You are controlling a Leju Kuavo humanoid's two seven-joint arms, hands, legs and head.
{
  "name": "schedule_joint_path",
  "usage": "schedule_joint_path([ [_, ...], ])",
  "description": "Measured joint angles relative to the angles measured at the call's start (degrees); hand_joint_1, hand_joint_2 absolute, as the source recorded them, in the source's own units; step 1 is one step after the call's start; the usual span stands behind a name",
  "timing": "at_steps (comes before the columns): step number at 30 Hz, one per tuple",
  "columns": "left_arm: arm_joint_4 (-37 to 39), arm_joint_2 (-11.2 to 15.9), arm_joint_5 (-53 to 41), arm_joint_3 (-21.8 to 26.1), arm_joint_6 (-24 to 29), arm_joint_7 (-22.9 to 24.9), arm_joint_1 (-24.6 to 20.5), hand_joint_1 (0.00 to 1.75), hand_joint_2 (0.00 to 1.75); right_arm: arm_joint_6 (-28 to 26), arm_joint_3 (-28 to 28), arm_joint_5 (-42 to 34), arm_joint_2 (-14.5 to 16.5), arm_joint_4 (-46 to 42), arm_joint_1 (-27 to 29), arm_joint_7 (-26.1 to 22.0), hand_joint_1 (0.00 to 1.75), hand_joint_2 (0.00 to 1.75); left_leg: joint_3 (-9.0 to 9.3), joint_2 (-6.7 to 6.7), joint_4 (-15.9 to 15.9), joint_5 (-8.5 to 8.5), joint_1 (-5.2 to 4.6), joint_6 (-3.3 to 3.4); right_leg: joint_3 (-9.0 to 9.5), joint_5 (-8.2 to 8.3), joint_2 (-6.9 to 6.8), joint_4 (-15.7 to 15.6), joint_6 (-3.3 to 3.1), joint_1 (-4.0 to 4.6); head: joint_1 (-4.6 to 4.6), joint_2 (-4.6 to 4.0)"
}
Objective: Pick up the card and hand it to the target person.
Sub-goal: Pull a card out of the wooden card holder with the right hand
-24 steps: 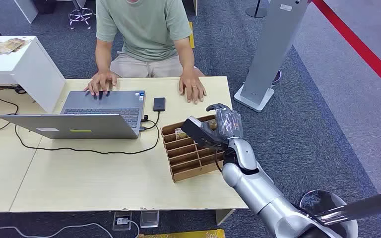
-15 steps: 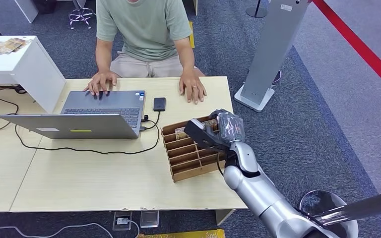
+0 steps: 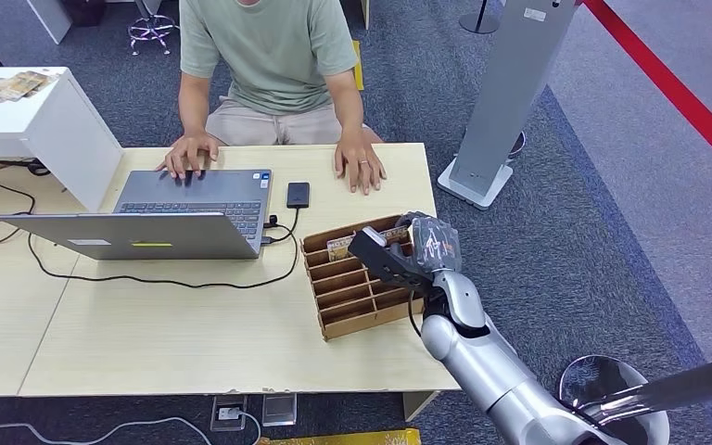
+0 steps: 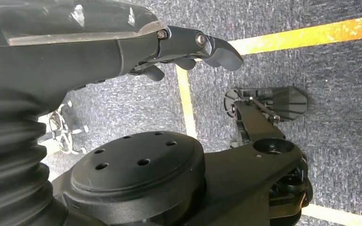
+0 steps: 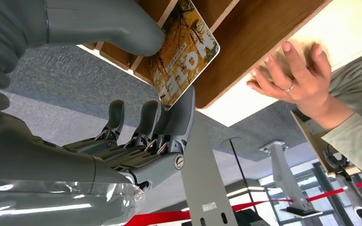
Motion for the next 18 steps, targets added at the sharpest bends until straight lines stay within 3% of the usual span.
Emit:
schedule_joint_path([
  [10,0.0,0.0,0.0,0.0,-0.2,0.0,0.0,0.00,1.75,0.2,-0.3,0.0,-0.5,-1.0,0.4,0.6,1.64,1.75,0.01,0.00,0.0,0.00,0.00,0.00,0.01,0.00,0.00,0.0,0.00,0.00,0.00,0.00],
  [18,0.0,0.0,-0.1,-0.1,-0.1,-0.2,0.0,0.00,1.75,0.1,-0.5,0.1,-0.8,-1.6,0.8,0.5,1.54,1.75,0.02,0.00,0.0,0.00,0.00,0.00,0.01,0.00,0.00,0.0,0.00,0.00,-0.03,0.01],
])
